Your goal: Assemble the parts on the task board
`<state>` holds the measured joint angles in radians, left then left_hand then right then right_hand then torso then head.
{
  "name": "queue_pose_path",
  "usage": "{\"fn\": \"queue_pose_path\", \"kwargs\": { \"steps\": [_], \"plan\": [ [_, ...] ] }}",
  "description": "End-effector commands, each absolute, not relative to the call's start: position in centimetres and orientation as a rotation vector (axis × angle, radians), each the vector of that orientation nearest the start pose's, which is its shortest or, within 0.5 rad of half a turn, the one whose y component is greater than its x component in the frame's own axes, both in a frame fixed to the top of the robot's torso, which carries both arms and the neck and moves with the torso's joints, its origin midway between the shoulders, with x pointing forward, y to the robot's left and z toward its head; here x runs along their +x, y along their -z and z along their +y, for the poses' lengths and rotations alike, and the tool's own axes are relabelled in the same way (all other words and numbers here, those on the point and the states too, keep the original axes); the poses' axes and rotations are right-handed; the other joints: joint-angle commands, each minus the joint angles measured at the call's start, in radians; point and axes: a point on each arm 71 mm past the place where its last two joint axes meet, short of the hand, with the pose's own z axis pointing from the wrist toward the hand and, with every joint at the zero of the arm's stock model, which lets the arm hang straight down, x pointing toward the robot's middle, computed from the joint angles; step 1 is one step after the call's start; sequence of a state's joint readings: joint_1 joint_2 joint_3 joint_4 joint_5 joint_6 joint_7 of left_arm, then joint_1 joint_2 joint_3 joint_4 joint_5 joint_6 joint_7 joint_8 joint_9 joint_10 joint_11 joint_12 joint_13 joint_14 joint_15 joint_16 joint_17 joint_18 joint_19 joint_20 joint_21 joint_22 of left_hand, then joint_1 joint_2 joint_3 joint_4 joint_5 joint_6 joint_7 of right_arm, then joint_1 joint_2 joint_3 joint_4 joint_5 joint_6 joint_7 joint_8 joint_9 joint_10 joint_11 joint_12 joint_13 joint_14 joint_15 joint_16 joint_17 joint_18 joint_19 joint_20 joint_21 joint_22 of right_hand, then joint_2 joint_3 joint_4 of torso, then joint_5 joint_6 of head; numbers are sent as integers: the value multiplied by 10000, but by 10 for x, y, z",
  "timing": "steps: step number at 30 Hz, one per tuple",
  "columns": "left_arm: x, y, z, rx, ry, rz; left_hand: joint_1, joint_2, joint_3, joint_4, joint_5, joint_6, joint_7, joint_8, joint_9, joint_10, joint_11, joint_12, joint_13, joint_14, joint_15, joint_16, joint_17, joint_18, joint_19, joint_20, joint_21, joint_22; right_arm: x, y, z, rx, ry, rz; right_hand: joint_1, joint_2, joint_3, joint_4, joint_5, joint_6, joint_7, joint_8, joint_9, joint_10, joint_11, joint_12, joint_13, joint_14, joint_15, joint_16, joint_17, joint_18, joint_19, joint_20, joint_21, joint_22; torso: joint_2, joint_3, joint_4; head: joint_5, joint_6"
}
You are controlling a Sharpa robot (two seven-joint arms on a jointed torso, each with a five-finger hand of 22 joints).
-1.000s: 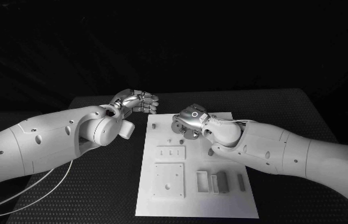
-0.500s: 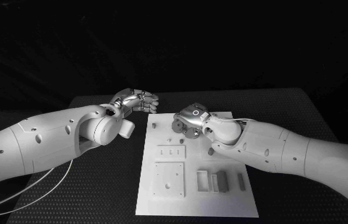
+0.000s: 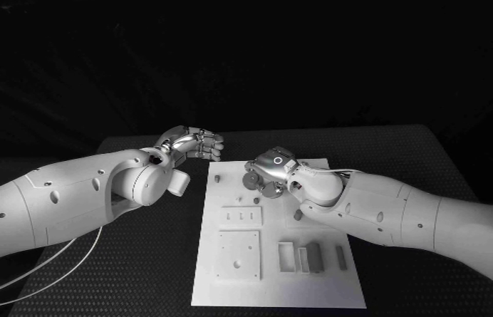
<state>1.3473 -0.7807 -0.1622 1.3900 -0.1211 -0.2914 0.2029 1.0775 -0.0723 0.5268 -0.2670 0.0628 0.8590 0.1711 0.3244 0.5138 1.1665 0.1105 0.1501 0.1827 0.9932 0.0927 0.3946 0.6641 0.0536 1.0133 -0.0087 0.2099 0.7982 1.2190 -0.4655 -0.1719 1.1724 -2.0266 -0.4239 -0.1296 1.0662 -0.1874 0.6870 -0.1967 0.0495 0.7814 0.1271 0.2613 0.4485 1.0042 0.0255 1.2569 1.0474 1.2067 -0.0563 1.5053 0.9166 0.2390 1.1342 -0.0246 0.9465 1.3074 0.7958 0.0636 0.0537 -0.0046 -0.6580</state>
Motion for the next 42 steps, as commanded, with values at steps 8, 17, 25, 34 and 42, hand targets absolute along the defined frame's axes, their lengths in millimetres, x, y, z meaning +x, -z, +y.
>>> {"fn": "queue_pose_path", "kwargs": {
  "steps": [8, 17, 25, 34, 42],
  "plan": [
    [526, 166, 222, -9866, 13187, 16043, 21, -16, 21, 12, -11, -20, 46, -56, 14, -6, 77, -43, 21, 25, 22, -54, 28, 154, -30, 34, -74, 17, 509, 211, -104, -6840, -4648, 12854, 47, -242, 12, 206, 7, 376, 445, 2, -9, -310, 342, 99, -40, 47, 93, -36, 55, 228, 21, -11, -54, 161, -14, 12, -23, -2, 12],
    [528, 164, 229, -9699, 13321, 15807, 33, -25, 25, 1, -19, -10, 42, -52, 19, 3, 73, -46, 28, 34, 18, -63, 42, 158, -26, 31, -76, 23, 510, 169, -145, -4871, -5516, 12854, 154, -298, -10, 336, 7, 767, 318, 269, 97, -232, 222, 181, -108, 116, -15, -45, 49, 228, 67, -37, -50, 166, -23, 26, -50, -97, 178],
    [530, 163, 231, -9308, 13498, 15842, 309, -117, 64, -190, -46, 128, -143, 1, 70, 100, 32, -58, 77, 32, 1, -157, 143, 143, -43, 25, -118, 60, 508, 155, -197, -3865, -6876, 13544, 291, -254, -20, 279, 6, 830, 297, 330, 139, -226, 197, 260, -95, 156, -49, -25, 141, 228, 59, -51, -48, 177, -100, 79, -220, -129, 319],
    [533, 165, 233, -9378, 13337, 15829, 275, -133, 16, -156, -53, 135, -42, -17, 70, 127, 30, -73, 93, 55, 5, -182, 190, 135, -25, 23, -122, 81, 512, 163, -240, -2820, -7150, 15053, 321, -307, -100, 233, 6, 787, 313, 328, 160, -315, 214, 290, -84, -29, -35, -58, -19, 228, -30, -16, -75, 187, -201, 200, -434, -109, 343],
    [533, 165, 233, -9410, 13293, 15860, 214, -137, -17, -122, -52, 105, -4, -49, 62, 113, 42, -102, 96, 65, 6, -207, 222, 132, -16, 23, -129, 93, 524, 180, -272, -2100, -6450, 15973, 326, -435, -187, 221, 7, 627, 377, 270, 163, -530, 278, 280, -87, -337, 29, -138, -158, 228, -242, 85, -160, 190, -215, 254, -479, -119, 295]
  ]
}}
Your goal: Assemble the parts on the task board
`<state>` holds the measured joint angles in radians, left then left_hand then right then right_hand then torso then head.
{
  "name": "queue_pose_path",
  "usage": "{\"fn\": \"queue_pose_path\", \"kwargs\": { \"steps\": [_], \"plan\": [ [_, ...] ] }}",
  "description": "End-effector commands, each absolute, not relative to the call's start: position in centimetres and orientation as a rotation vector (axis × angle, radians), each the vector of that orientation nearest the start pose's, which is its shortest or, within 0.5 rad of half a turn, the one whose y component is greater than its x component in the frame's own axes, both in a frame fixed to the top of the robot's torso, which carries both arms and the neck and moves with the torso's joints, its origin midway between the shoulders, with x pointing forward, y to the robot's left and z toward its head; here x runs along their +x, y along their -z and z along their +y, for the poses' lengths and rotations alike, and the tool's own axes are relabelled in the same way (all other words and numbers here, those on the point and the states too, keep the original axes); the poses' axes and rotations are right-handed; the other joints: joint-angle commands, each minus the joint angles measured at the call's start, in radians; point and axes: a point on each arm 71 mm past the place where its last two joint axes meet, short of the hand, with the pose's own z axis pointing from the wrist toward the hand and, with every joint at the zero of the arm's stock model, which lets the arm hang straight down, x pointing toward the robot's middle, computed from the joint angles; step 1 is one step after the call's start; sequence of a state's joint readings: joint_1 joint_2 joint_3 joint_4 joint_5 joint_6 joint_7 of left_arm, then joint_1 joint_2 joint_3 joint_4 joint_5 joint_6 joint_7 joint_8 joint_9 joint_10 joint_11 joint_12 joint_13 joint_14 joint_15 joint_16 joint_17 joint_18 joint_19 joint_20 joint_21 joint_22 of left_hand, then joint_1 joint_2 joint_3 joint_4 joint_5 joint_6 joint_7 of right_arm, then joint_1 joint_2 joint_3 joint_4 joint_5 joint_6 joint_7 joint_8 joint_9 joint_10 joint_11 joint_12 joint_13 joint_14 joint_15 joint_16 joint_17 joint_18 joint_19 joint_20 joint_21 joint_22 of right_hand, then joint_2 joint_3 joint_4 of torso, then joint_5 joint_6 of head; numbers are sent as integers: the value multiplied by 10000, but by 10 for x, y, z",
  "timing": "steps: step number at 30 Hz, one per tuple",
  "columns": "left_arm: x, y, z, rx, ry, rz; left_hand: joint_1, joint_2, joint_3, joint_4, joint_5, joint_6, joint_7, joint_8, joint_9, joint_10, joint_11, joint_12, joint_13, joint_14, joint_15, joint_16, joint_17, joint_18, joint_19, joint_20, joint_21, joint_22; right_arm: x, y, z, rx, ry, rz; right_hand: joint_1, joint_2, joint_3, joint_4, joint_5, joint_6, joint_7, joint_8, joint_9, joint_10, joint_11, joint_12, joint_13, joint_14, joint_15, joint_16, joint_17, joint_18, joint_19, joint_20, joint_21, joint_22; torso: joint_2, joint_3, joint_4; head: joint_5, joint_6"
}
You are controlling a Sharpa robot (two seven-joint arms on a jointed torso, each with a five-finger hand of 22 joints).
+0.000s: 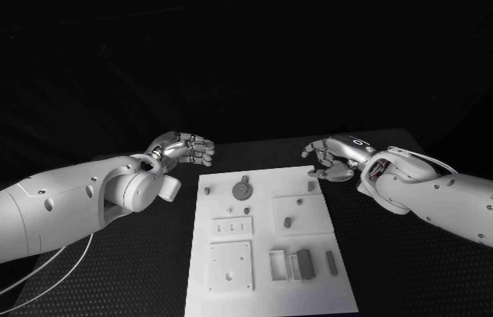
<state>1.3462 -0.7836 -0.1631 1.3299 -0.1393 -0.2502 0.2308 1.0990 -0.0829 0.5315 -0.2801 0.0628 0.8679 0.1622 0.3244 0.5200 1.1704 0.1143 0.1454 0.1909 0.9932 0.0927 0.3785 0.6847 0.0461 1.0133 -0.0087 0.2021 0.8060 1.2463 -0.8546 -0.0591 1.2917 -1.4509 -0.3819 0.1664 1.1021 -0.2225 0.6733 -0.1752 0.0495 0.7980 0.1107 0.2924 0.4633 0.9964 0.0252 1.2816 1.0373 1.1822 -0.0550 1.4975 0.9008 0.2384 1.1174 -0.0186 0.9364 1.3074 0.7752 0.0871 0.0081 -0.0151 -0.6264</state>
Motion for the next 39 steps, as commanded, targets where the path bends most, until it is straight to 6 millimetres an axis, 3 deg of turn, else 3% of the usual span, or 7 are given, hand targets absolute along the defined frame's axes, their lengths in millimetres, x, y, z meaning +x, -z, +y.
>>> {"fn": "queue_pose_path", "kwargs": {
  "steps": [1, 11, 24, 29, 39],
  "plan": [
    [533, 165, 233, -9410, 13295, 15867, -2, -27, -63, 11, -50, 15, 86, -51, 0, 74, 4, -56, 14, 65, 6, -47, 18, 206, -16, 22, -52, 16, 526, 183, -274, -2040, -6361, 16040, -34, -87, -54, 9, 6, 452, 546, -44, 15, -463, 284, 35, 13, -105, 19, -62, 2, 234, -85, 32, -62, 191, -7, 28, -28, -32, -16],
    [534, 167, 234, -9479, 13189, 15891, -35, -3, -66, 40, -48, -19, 103, -80, -6, 58, 13, -84, 16, 70, 9, -74, 44, 208, -14, 21, -64, 24, 529, 207, -288, -1400, -5523, 16425, -143, -104, -119, 150, 5, 348, 587, -82, 15, -562, 326, 67, 11, -193, 58, -54, 24, 234, -141, 95, -77, 193, -13, -27, 7, -138, -94],
    [534, 168, 236, -9590, 13005, 15886, -70, 36, -61, 81, -47, -29, 111, -94, -6, 55, 17, -100, 22, 76, 16, -97, 67, 208, -10, 25, -74, 32, 526, 225, -284, -1182, -5443, 16680, -369, -228, -195, 454, 6, 332, 598, -69, 35, -596, 338, 125, -8, -215, 72, -18, 42, 234, -141, 108, -69, 190, 0, -51, 18, -131, -180],
    [534, 168, 236, -9589, 13015, 15899, -75, 36, -62, 85, -48, -30, 112, -96, -6, 55, 18, -103, 23, 76, 16, -101, 70, 209, -10, 26, -75, 33, 526, 231, -281, -1135, -5418, 16758, -394, -251, -209, 498, 6, 339, 593, -61, 42, -600, 335, 136, -11, -215, 70, -10, 45, 234, -139, 106, -65, 191, -2, -40, 11, -120, -209],
    [534, 168, 236, -9579, 13027, 15900, -87, 40, -62, 96, -48, -31, 113, -99, -5, 55, 19, -108, 25, 78, 18, -109, 78, 209, -10, 27, -79, 35, 525, 238, -274, -1184, -5352, 16741, -222, -66, -239, 496, 7, 929, 383, 318, 259, -520, 141, 229, -50, -149, -103, 47, 51, 234, -88, 47, 4, 201, -1, -46, 10, -115, -260]
  ]
}}
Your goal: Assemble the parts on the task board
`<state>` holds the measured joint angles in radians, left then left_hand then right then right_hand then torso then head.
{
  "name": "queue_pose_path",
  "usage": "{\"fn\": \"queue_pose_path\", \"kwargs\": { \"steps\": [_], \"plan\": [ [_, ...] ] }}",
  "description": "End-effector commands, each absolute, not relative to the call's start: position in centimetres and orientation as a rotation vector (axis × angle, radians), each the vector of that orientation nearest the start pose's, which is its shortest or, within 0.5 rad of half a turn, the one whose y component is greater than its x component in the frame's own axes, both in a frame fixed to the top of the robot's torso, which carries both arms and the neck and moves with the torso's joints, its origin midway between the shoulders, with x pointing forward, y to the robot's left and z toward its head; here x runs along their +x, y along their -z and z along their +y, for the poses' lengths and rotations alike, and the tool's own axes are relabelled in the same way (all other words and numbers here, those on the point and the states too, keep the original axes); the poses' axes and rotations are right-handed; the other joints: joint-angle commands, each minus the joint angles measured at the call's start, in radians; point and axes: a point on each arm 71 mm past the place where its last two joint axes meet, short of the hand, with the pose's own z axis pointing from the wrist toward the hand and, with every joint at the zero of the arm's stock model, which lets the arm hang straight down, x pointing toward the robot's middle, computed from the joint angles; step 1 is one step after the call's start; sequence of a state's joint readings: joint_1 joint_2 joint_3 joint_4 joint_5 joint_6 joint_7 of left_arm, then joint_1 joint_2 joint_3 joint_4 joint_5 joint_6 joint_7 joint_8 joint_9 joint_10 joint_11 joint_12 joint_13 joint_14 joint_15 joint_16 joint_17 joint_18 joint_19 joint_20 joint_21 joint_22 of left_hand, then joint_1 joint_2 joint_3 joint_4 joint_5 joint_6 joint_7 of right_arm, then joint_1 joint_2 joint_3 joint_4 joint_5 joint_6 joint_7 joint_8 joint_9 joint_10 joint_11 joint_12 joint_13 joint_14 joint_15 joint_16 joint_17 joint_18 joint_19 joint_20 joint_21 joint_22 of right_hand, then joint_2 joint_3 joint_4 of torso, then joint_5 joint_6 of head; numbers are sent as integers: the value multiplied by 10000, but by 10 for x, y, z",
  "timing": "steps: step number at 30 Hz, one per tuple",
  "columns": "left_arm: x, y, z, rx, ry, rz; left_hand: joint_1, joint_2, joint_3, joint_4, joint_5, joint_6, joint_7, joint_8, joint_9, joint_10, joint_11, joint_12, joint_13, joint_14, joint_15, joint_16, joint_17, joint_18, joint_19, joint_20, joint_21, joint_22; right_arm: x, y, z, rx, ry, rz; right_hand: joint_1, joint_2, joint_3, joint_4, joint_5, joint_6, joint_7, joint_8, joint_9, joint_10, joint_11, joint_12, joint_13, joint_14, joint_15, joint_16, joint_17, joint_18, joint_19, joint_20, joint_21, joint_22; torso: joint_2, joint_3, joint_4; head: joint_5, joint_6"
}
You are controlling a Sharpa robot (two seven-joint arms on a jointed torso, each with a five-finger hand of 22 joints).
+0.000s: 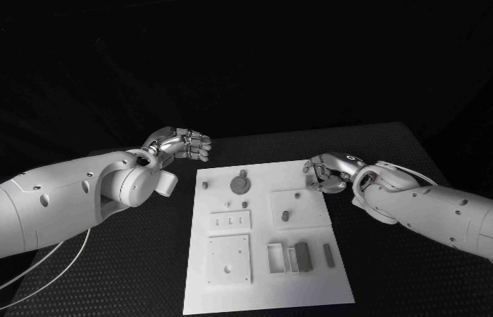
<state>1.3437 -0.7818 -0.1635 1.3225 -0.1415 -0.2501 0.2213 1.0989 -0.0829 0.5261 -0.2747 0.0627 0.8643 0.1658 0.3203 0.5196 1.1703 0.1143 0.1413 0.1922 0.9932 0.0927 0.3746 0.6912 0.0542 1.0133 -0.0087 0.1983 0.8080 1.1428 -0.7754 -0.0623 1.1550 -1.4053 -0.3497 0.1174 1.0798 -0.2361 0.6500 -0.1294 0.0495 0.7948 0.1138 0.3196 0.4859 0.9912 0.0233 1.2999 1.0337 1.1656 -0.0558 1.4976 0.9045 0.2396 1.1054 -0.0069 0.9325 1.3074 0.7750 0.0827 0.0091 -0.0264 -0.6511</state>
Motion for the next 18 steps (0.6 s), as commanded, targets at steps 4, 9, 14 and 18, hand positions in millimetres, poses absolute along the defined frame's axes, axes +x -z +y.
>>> {"fn": "queue_pose_path", "kwargs": {
  "steps": [4, 9, 14, 18],
  "plan": [
    [534, 168, 237, -9586, 13018, 15902, -92, 42, -10, 47, -48, 6, 77, -59, -1, 56, 19, -69, 13, 78, 18, -73, 16, 129, -9, 28, -42, 17, 526, 239, -273, -1153, -5308, 16693, 12, 149, -37, 45, 8, 1227, 221, 213, 155, -408, 39, 62, -47, 89, -208, 62, 54, 222, 63, -96, 70, 197, 0, 4, 1, 13, -43],
    [534, 168, 237, -9592, 13012, 15906, -103, 45, -11, 57, -49, 5, 78, -61, 0, 56, 20, -72, 15, 79, 19, -78, 21, 129, -10, 29, -44, 19, 526, 241, -275, -1096, -5215, 16696, 2, 294, -72, 43, 8, 1581, 68, 428, 326, -320, -107, 67, -94, 202, -343, 74, 145, 222, 97, -128, 95, 192, -3, -5, -7, 23, -54],
    [534, 168, 237, -9600, 13009, 15924, -117, 47, -14, 68, -49, 3, 79, -64, 0, 54, 21, -77, 17, 80, 21, -85, 28, 129, -10, 30, -47, 21, 527, 241, -277, -1053, -5119, 16669, 66, 538, -86, -62, 8, 1815, -41, 555, 450, -240, -212, 68, -130, 293, -442, 87, 231, 222, 119, -161, 115, 192, -7, -4, -6, 22, -72],
    [534, 168, 237, -9599, 13014, 15933, -124, 47, -14, 75, -49, 2, 80, -66, 1, 53, 22, -81, 18, 80, 21, -91, 32, 130, -11, 31, -50, 22, 528, 241, -279, -1034, -5066, 16707, 64, 578, -100, -93, 8, 1831, -54, 558, 467, -225, -227, 65, -139, 307, -459, 89, 240, 222, 123, -167, 119, 192, -6, -5, -7, 18, -76]
  ]
}}
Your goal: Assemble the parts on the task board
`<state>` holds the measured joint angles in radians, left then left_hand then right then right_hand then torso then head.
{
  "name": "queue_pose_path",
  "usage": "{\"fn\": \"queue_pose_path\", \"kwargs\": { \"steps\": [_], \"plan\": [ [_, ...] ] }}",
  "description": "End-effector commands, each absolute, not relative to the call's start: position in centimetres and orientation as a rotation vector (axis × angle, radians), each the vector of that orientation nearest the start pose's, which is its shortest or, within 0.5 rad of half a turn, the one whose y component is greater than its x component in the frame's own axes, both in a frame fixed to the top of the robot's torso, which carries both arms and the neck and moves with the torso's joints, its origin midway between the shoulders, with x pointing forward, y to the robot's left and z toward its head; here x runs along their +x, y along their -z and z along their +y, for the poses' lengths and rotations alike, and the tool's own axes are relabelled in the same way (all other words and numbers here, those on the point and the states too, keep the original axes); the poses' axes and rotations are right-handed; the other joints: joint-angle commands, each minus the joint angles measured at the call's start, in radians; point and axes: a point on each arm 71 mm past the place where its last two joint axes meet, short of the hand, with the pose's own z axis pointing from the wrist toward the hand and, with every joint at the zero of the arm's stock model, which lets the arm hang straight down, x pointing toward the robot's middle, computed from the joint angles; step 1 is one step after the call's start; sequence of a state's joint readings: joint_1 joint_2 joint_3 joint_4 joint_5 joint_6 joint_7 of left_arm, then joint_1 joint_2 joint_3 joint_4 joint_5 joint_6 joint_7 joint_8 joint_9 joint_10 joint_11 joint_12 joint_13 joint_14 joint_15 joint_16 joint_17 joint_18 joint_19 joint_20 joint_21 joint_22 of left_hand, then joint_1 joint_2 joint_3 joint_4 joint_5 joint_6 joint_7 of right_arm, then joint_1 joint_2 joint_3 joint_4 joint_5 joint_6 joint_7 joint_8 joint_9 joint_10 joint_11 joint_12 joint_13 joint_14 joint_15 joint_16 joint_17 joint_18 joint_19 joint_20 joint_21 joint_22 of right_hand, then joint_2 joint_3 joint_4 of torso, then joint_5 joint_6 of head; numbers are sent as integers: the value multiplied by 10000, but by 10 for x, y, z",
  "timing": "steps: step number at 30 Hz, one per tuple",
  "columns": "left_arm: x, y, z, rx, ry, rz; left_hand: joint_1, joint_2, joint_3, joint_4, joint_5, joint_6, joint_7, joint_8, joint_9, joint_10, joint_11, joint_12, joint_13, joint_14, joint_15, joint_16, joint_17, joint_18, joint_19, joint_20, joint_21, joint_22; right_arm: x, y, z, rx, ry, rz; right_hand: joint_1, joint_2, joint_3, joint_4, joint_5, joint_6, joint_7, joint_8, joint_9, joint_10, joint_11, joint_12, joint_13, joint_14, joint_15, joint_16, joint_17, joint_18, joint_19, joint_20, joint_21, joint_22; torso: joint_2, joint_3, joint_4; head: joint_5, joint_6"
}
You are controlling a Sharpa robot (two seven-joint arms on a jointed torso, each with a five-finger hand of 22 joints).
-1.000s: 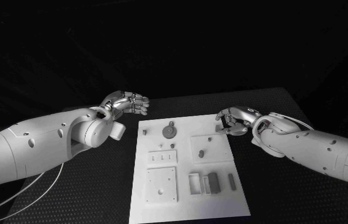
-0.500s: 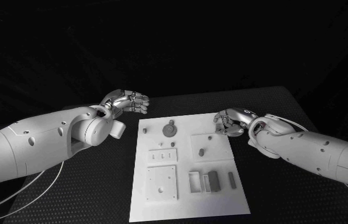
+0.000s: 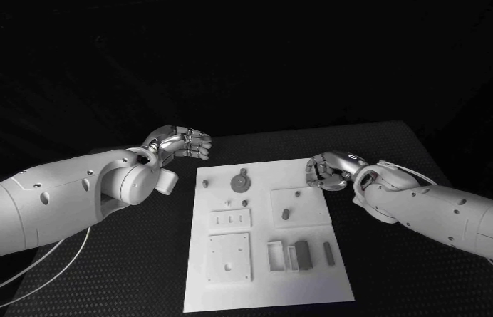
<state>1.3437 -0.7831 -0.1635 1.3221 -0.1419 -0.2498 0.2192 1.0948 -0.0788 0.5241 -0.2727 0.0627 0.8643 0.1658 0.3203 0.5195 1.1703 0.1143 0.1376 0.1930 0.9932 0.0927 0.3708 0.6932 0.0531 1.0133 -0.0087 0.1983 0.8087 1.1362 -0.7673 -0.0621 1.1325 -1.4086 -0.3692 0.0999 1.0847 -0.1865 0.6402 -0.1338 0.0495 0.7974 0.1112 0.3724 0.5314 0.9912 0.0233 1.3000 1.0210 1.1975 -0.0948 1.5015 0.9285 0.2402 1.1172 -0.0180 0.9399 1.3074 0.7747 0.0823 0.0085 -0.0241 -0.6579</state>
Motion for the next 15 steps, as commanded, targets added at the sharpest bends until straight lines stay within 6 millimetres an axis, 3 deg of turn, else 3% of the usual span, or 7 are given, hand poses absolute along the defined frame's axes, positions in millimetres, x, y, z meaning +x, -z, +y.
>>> {"fn": "queue_pose_path", "kwargs": {
  "steps": [1, 15],
  "plan": [
    [534, 168, 237, -9597, 13021, 15938, -86, 5, 5, 55, -49, 1, 80, -67, 2, 53, 22, -44, 10, 81, 22, -54, 13, 141, -12, 31, -51, 15, 528, 241, -279, -1033, -5059, 16714, 12, 76, -9, -56, 7, 1804, -29, 29, 14, -223, -229, 63, -13, -7, -72, 51, 7, 216, 5, -56, 45, 192, -3, 0, -4, -6, -10],
    [533, 168, 236, -9585, 13058, 15982, -93, 3, 6, 63, -48, -4, 82, -74, 2, 50, 23, -52, 13, 80, 22, -66, 23, 143, -15, 31, -57, 19, 528, 242, -276, -1151, -5193, 16807, -25, 64, -39, -91, 8, 1833, -46, 28, 46, -203, -245, 53, -31, 0, -90, 45, 4, 216, 5, -61, 46, 189, -5, 2, -10, 5, -29]
  ]
}}
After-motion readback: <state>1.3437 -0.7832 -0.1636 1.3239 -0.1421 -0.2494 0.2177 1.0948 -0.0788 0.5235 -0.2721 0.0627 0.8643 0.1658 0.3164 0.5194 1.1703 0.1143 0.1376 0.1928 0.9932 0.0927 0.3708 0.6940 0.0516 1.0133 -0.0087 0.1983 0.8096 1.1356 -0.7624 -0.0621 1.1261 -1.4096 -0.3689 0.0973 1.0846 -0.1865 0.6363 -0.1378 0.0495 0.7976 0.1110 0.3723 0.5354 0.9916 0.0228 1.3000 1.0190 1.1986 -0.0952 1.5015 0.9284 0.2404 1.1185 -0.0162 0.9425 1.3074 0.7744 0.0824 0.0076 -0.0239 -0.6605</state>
